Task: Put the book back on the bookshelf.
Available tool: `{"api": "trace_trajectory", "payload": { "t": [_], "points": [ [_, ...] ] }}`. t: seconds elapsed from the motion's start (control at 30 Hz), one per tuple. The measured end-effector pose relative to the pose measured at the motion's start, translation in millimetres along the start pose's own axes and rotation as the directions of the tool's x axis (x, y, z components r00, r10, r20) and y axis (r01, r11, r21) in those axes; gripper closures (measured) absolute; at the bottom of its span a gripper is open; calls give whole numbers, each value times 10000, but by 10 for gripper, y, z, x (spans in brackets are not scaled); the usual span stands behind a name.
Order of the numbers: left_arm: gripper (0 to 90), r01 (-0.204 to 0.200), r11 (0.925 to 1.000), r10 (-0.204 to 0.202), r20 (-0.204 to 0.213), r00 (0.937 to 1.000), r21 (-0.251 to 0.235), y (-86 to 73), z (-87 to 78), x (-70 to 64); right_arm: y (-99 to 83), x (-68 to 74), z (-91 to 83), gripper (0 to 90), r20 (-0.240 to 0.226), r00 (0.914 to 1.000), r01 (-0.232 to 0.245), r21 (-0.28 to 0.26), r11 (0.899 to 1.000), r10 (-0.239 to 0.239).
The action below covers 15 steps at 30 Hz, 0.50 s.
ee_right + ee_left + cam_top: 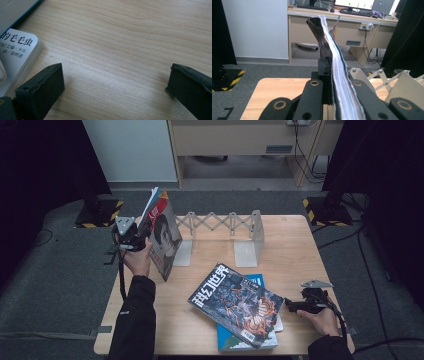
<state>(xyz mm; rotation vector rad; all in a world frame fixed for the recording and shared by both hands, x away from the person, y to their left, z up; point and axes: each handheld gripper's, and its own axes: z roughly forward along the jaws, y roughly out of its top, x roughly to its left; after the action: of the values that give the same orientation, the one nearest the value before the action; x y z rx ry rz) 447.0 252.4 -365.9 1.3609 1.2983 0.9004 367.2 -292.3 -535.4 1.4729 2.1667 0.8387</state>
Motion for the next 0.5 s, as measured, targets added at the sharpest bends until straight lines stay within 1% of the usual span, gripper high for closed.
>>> {"api": "trace_trajectory", "payload": {
  "t": [0.07, 0.13, 0.23, 0.27, 0.33, 0.37, 0.43, 0.5],
  "points": [
    [857, 96, 10000, -96, 105, 9999, 16, -9, -3, 19, -1, 1, 2, 10, 22, 10000, -2, -19, 10000, 2],
    [843, 70, 10000, -70, 122, 9999, -19, -19, -9, 38, -2, 1, 3, 10, 36, 10000, 9, -39, 10000, -9],
    [774, 73, 10000, -72, 209, 9998, -37, -31, -27, 62, -7, -3, 3, 9, 25, 10000, 66, -76, 9999, -66],
    [766, 96, 9999, -98, 297, 9995, 79, -35, -32, 71, -9, -3, 2, 10, 21, 10000, 70, -91, 9999, -70],
    [750, 22, 9999, -26, 287, 9996, 141, -39, -57, 86, -17, -1, 2, 9, 0, 10000, 46, -144, 9999, -46],
    [744, 86, 9998, -92, 381, 9992, 163, -38, -68, 96, -20, -1, 2, 9, 5, 10000, 45, -185, 9998, -45],
    [718, 46, 9999, -50, 388, 9992, 92, -35, -103, 106, -23, -2, 3, 9, 17, 10000, 73, -213, 9997, -73],
    [675, 128, 9999, -128, 590, 9982, 10, -40, -139, 111, -25, -3, 4, 9, 37, 10000, 85, -242, 9997, -85]
  ]
}}
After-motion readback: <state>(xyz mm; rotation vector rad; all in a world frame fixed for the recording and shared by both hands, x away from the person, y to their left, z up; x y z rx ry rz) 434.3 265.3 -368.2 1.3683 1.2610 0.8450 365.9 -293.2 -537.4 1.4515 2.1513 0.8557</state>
